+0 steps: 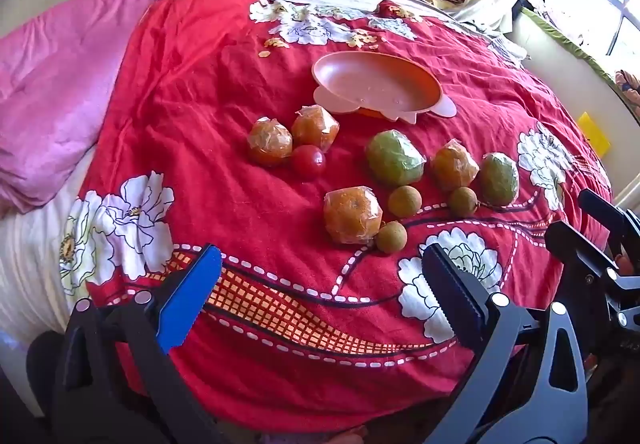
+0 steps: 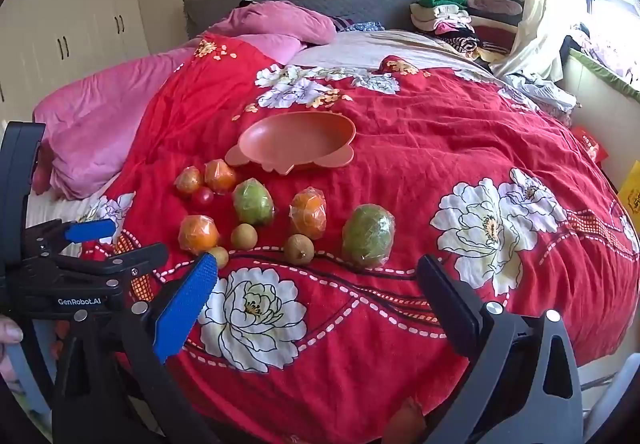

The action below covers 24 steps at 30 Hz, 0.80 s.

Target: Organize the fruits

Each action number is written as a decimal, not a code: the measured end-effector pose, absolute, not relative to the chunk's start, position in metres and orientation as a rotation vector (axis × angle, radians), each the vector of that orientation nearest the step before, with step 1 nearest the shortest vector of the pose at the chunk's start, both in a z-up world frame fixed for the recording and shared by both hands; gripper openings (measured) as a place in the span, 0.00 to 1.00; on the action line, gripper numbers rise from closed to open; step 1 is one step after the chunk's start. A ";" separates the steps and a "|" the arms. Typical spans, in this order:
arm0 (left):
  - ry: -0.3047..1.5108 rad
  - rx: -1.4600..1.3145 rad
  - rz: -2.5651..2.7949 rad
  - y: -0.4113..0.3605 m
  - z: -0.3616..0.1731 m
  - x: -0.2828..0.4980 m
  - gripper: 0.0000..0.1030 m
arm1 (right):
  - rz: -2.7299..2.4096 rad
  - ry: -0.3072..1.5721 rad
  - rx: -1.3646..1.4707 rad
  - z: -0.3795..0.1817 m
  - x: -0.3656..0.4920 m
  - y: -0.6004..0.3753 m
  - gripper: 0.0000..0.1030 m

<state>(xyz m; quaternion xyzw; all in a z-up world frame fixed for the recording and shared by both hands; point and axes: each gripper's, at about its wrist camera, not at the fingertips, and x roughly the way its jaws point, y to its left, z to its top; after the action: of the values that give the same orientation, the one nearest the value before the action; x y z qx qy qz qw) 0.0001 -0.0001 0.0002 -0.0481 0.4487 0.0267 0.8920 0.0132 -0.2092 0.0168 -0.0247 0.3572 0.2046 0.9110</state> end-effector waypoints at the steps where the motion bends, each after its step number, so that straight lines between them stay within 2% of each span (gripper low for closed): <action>1: 0.930 -0.098 0.059 0.000 0.000 0.000 0.92 | 0.424 0.736 -0.051 0.017 0.014 -0.210 0.96; 24: 0.913 -0.101 0.053 -0.001 0.004 -0.001 0.92 | 0.420 0.741 -0.060 0.015 0.012 -0.208 0.96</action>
<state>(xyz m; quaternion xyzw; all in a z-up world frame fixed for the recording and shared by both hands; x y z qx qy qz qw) -0.0014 -0.0010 0.0040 -0.0489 0.4406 0.0255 0.8960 0.0124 -0.2075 0.0153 -0.0293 0.3594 0.2035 0.9102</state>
